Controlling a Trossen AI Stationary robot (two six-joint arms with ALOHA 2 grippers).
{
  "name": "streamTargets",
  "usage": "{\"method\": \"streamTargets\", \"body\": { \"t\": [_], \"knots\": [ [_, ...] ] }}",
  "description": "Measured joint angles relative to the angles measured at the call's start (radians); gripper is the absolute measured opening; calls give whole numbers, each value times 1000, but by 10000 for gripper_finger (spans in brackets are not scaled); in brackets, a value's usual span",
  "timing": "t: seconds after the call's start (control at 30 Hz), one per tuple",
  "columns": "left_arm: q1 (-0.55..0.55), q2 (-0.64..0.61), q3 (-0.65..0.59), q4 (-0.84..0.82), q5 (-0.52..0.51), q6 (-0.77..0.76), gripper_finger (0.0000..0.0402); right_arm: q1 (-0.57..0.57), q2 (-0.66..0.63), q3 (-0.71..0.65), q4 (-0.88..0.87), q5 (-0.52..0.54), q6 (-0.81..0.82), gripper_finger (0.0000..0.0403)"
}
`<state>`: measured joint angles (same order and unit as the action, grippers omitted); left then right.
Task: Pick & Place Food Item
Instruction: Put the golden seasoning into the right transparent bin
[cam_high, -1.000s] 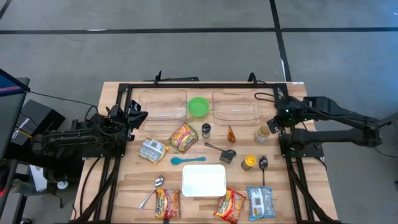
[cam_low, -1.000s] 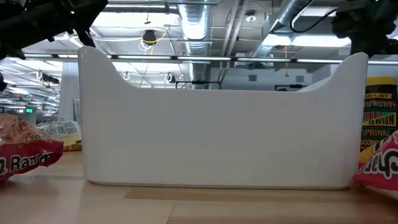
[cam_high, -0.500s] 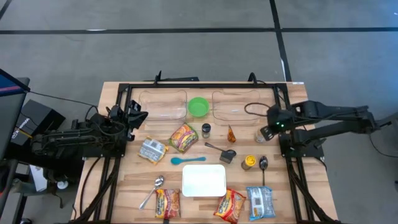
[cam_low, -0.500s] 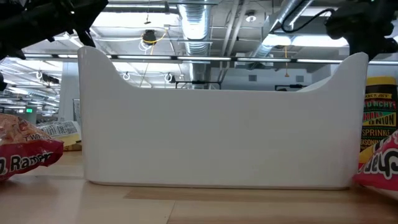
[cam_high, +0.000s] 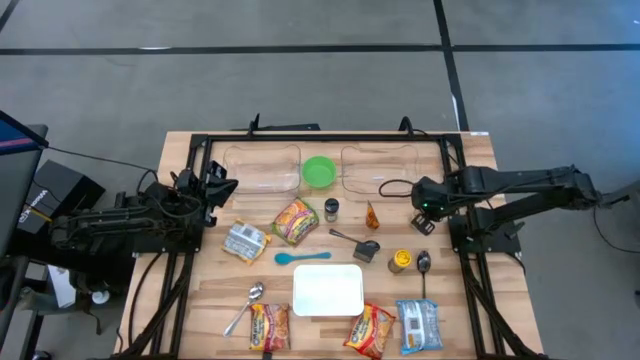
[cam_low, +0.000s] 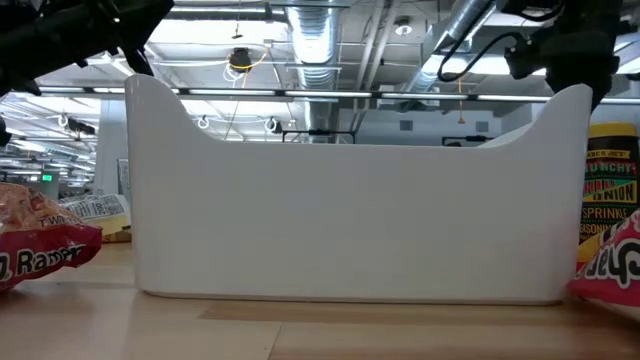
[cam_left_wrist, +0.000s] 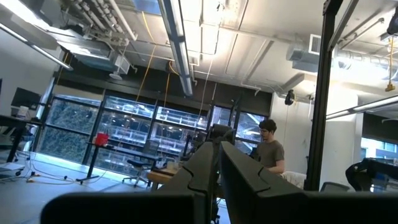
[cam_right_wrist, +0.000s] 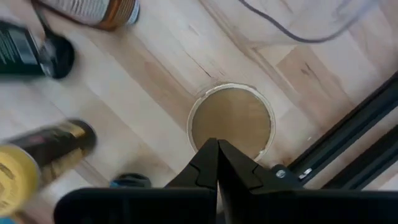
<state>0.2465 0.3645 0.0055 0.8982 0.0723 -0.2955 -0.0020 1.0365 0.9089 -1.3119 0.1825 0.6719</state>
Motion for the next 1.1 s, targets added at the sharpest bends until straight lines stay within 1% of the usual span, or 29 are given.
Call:
{"method": "streamTargets", "body": {
  "t": [0.07, 0.13, 0.37, 0.5, 0.57, 0.63, 0.73, 0.87, 1.0, 1.1],
  "knots": [
    [0, 0, 0, 0, 0, 0, 21, 0, -1, 0, 1, 0, -53, 0],
    [0, 0, 0, 0, 0, 1, 21, 0, -1, 0, 6, -1, -67, 0],
    [0, 0, 0, 0, 0, 2, 21, 0, -2, 0, -19, -1, -70, 0],
    [0, 0, 0, 0, 0, 2, 21, -1, -2, 0, -19, -1, -24, 0],
    [0, 0, 0, 0, 0, 2, 21, -1, -2, 0, -19, -2, -20, 5],
    [0, 0, 0, 0, 0, 2, 21, -1, -2, 0, -19, -2, -19, 18],
    [0, 0, 0, 0, 0, 2, 21, -1, -2, 0, -19, -2, -17, 51],
    [0, 0, 0, 0, 0, 2, 21, -1, -2, 0, -12, -1, -17, 110],
    [0, 0, 0, 0, 0, 2, 21, -18, -2, 0, 24, -1, 38, 187],
    [0, 0, 0, 0, 0, 2, 21, -40, -2, 0, 37, 0, 43, 251]
  ]
}}
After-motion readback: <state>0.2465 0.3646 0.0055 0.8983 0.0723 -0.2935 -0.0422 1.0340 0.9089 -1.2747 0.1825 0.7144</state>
